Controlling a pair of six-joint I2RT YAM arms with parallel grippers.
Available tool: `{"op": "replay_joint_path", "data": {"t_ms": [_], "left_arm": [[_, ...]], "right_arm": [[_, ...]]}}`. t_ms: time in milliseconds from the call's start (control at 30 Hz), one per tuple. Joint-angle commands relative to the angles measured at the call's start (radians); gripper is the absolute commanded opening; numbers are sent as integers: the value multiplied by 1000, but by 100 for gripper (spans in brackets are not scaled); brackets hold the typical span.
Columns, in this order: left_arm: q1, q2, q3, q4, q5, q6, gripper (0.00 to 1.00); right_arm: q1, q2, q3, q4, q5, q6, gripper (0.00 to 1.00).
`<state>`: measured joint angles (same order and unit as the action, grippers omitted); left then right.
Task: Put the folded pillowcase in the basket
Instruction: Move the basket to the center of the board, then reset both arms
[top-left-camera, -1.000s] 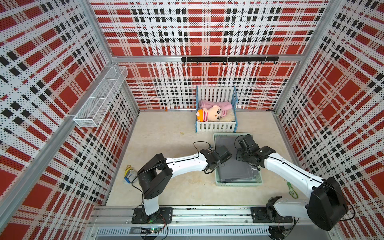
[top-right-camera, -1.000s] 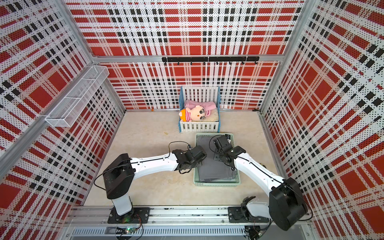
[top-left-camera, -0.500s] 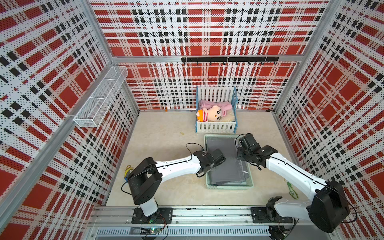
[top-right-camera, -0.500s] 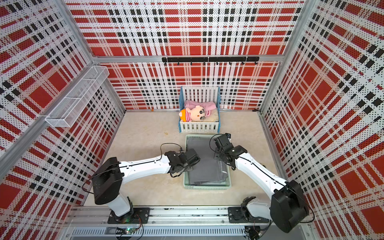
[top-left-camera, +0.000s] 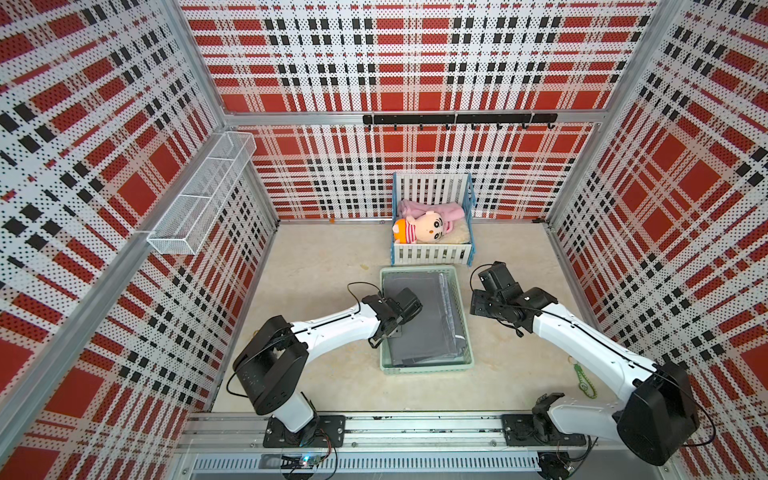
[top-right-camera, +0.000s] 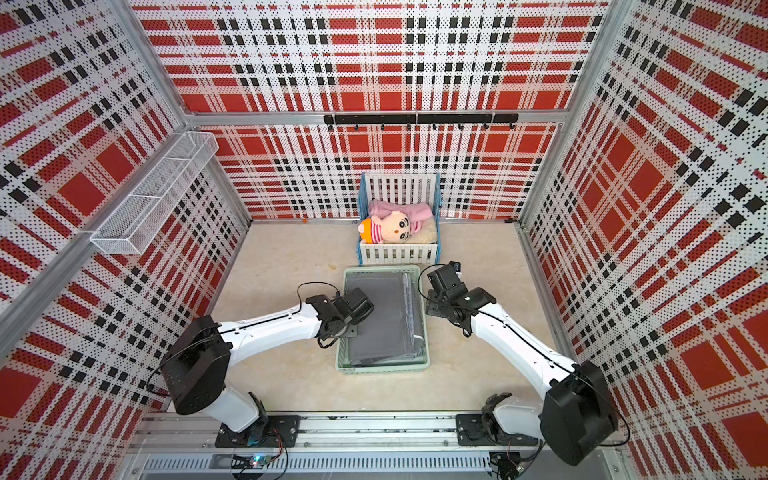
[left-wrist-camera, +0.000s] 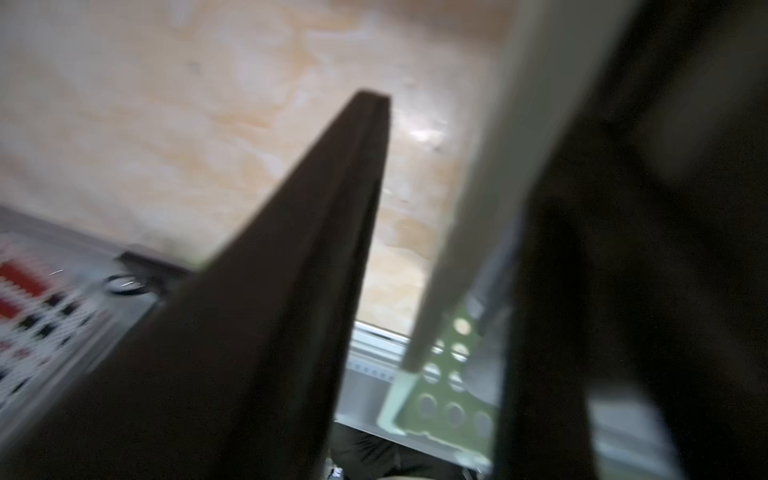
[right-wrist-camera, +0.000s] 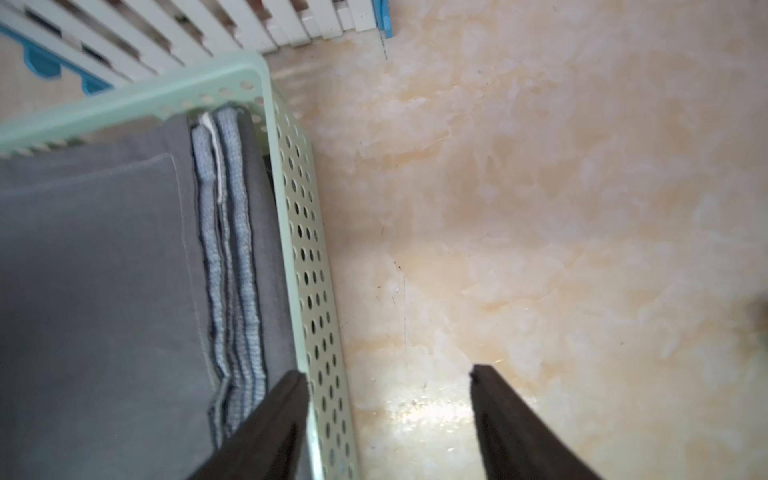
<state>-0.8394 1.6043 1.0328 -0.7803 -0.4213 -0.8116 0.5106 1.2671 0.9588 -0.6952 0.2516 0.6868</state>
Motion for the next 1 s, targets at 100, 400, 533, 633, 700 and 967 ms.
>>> {"op": "replay_joint_path", "data": {"t_ms": [100, 400, 533, 633, 700, 967], "left_arm": [[-16, -96, 88, -106, -155, -9, 99], [58, -194, 251, -159, -570, 50, 99], [174, -297, 204, -6, -672, 191, 99], [394, -421, 91, 250, -332, 375, 99], [571, -513, -45, 454, -50, 449, 99], [853, -735, -522, 1048, 156, 588, 99]], "right_arm": [[-9, -7, 96, -34, 153, -76, 100], [-17, 72, 285, -97, 492, -124, 100], [-126, -23, 215, 112, 350, -302, 100], [-233, -51, 161, 177, 282, -307, 100], [-269, -39, 102, 303, 274, -381, 100], [-366, 13, 64, 364, 127, -370, 100]]}}
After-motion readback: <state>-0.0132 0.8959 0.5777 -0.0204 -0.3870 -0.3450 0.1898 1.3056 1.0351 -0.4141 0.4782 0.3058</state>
